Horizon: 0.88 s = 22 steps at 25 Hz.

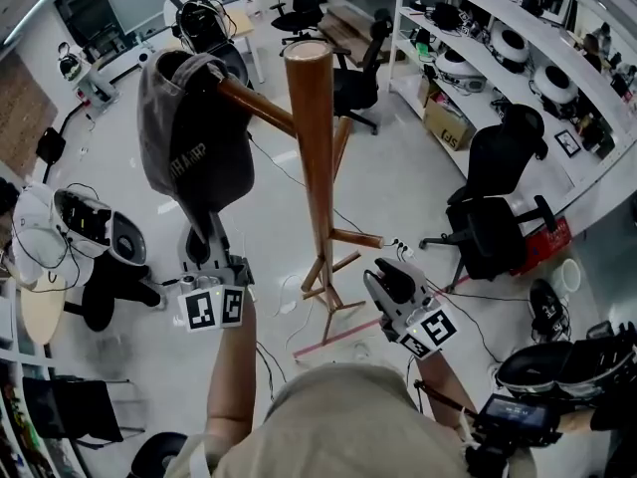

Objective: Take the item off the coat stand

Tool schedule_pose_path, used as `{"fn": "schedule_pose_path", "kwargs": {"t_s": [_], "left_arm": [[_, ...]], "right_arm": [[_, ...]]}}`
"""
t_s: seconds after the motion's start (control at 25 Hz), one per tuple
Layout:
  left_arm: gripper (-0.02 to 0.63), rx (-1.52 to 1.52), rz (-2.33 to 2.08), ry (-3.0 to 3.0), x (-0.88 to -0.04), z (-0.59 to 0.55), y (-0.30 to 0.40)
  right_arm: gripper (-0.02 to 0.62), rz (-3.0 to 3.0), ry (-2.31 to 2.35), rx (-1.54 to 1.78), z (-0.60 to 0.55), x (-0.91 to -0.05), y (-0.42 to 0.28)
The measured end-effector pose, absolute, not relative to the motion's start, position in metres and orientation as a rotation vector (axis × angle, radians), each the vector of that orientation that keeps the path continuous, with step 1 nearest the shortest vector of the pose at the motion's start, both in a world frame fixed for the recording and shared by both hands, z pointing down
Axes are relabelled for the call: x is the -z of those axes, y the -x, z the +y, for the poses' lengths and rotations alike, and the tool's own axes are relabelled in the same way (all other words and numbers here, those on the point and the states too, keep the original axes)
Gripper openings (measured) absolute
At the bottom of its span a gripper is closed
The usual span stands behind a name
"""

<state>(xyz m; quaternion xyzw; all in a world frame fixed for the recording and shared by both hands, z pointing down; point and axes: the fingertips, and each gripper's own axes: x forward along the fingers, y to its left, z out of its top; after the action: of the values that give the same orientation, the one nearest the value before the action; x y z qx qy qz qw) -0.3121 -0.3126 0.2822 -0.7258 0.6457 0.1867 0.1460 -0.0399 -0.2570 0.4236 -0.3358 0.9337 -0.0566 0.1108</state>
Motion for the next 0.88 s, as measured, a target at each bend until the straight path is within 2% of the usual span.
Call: {"fn": "schedule_pose_path", "kwargs": {"t_s": [0.36,0.88], "left_arm": [[0.034,-0.556,1.859,2.083,-0.282,-0.32,0.313],[0.034,-0.556,1.903,2.166,-0.318,-0.294,0.35]], "right_arm": [[0.114,2.729,1.006,0.151,-0.263,-0.423,0.031],[0.114,2.732,1.02,0.123,-0.24,-0.417,0.066]]}}
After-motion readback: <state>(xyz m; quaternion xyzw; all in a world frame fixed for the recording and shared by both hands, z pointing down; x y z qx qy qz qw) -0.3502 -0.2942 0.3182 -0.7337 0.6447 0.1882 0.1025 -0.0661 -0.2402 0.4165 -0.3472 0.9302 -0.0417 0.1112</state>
